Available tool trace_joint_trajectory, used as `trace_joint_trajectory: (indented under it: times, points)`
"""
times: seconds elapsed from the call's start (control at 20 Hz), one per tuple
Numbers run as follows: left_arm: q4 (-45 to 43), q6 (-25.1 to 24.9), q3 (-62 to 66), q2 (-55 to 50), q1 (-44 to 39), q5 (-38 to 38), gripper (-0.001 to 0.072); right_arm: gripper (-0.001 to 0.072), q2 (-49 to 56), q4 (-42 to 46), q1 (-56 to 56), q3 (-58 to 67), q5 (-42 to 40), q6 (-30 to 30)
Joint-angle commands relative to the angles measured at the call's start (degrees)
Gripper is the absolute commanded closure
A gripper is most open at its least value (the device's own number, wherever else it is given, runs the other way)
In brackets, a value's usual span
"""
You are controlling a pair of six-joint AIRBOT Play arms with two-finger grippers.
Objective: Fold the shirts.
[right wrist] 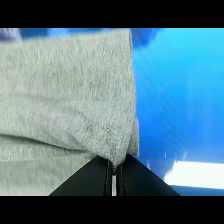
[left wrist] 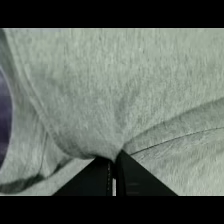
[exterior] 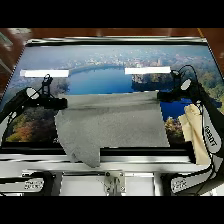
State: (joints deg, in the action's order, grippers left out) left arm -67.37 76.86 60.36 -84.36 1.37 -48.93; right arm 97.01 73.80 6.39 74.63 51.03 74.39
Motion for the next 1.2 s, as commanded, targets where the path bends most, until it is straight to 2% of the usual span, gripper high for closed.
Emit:
trace_joint_trajectory:
  times: [0.0, 0.05, 0.1, 0.15, 0.2, 0.25, 0.4, 0.5, 0.55, 0.6, 0.7, 0.85, 0.95, 1.15]
  points:
    - [-1.05, 1.81, 0.13, -0.76, 0.52, -6.25, 0.0668, 0.0648, 1.27, 1.36, 0.28, 0.00, 8.09, 3.87]
    - [-2.19, 4.37, 0.35, -0.74, 0.90, -6.29, 0.0665, 0.0634, 1.27, 1.09, 0.31, 0.00, 8.11, 4.96]
    - [-2.69, 5.99, 0.76, -0.61, 1.42, -7.08, 0.0597, 0.0553, 1.05, 1.05, 0.33, 0.02, 8.15, 5.53]
    - [-2.78, 6.86, 1.77, -0.55, 2.25, -9.16, 0.0433, 0.0322, 0.39, 1.40, 0.46, 0.22, 9.14, 5.46]
    - [-2.78, 7.06, 3.19, -0.50, 3.23, -12.17, 0.0259, 0.0131, -0.72, 1.75, 0.61, 0.52, 10.99, 4.90]
    - [-2.80, 7.02, 5.09, -0.33, 4.57, -16.22, 0.0185, 0.0114, -2.19, 2.93, 1.01, 0.76, 12.94, 4.04]
    - [-3.23, 4.92, 8.28, 2.89, 9.22, -28.81, 0.0186, 0.0119, -9.03, 13.29, 3.43, 1.42, 21.97, 3.80]
    - [-5.57, 4.63, 5.11, 7.78, 12.17, -33.46, 0.0186, 0.0120, -12.66, 18.53, 7.48, 1.20, 28.79, 3.67]
    - [-4.98, 4.87, 0.98, 10.99, 13.68, -34.34, 0.0173, 0.0195, -14.60, 15.72, 11.08, -0.09, 29.79, 3.69]
    - [-3.13, 4.87, -5.31, 14.93, 15.21, -34.25, 0.0115, 0.0278, -16.59, 10.93, 14.67, -2.10, 29.24, 3.37]
    - [-0.07, 4.35, -18.53, 22.03, 17.70, -30.88, 0.0111, 0.0260, -20.11, 3.04, 20.98, -7.19, 27.45, 0.63]
    - [4.96, 1.70, -32.94, 28.76, 19.19, -24.85, 0.0112, 0.0260, -22.38, -1.75, 25.42, -11.96, 25.88, -0.07]
    - [9.55, -1.51, -37.62, 28.96, 19.15, -22.29, 0.0112, 0.0260, -22.36, -2.01, 25.29, -12.74, 25.81, -0.13]
    - [10.08, -1.31, -40.24, 27.19, 17.33, -17.81, 0.0113, 0.0261, -22.36, -6.05, 25.29, -12.85, 24.59, -0.13]
